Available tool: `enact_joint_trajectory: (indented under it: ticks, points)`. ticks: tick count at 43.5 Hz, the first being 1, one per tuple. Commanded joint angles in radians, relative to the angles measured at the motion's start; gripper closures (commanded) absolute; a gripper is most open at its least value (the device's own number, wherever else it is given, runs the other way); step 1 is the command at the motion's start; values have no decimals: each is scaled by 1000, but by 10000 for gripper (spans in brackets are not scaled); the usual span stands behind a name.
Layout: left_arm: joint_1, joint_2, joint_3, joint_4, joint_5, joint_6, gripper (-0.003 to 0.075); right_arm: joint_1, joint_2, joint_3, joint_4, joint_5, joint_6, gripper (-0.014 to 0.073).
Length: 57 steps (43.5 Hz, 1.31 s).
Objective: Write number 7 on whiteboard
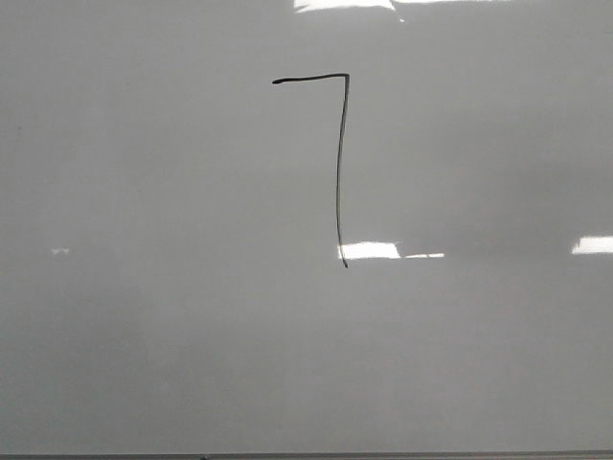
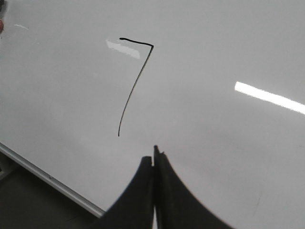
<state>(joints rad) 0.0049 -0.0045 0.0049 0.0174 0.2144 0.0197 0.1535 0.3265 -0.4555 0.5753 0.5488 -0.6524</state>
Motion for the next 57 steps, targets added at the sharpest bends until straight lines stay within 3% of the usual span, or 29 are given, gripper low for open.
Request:
enact_joint_trajectory:
  ticks: [1,28,38,43,51,57]
  points:
    - [-1,-14,5,1,-78,-13,741,-5,10,-26,25,-70,-1,662]
    - [-1,-14,5,1,-78,-13,741,-5,10,-26,25,-71,-3,662]
    - [-1,-14,5,1,-78,-13,741,-6,-43,42,11,-270,2,662]
    - [-1,-14,5,1,-78,-13,741,-20,-132,141,-28,-359,103,662]
    - [-1,-14,5,1,-78,-13,741,-93,-290,291,-249,-359,390,662]
    - [-1,-14,5,1,-78,-13,741,-115,-357,399,-370,-376,528,662]
